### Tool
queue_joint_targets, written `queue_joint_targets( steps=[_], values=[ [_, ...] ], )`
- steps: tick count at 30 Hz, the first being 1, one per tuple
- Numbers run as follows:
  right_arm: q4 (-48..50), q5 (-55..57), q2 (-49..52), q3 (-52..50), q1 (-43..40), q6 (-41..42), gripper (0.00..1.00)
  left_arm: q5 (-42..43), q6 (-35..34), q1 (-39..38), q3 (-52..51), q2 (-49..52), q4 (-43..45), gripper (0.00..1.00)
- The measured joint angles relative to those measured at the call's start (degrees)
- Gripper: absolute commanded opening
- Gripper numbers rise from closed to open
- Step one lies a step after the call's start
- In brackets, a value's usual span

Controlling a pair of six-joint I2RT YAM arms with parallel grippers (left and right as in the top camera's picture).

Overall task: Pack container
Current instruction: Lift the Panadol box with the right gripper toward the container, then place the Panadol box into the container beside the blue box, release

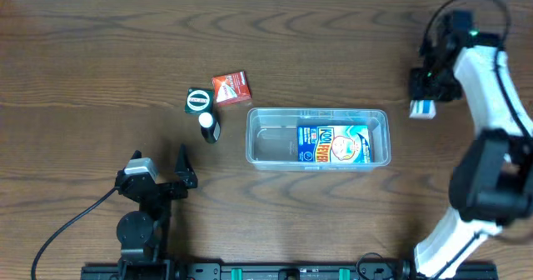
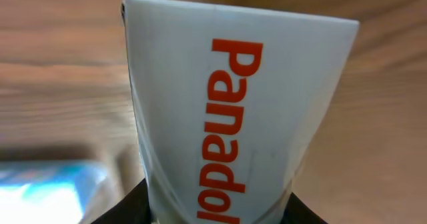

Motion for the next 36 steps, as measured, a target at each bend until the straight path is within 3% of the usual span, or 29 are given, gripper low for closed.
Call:
queue_joint_targets(
  steps=[9, 18, 36],
  values=[
    [-4.44, -3.04, -16.74, 1.29, 9.53, -2.29, 0.40, 0.00, 0.00, 0.00, 0.00, 0.00, 0.00, 0.98],
    [-10.99, -4.39, -19.43, 0.87, 22.75, -13.86, 0.40, 0.00, 0.00, 0.00, 0.00, 0.00, 0.00, 0.98],
    [-9.62, -10.21, -19.43, -9.46, 24.22, -28.87, 0.41, 0.00, 0.00, 0.00, 0.00, 0.00, 0.00, 0.98]
  ],
)
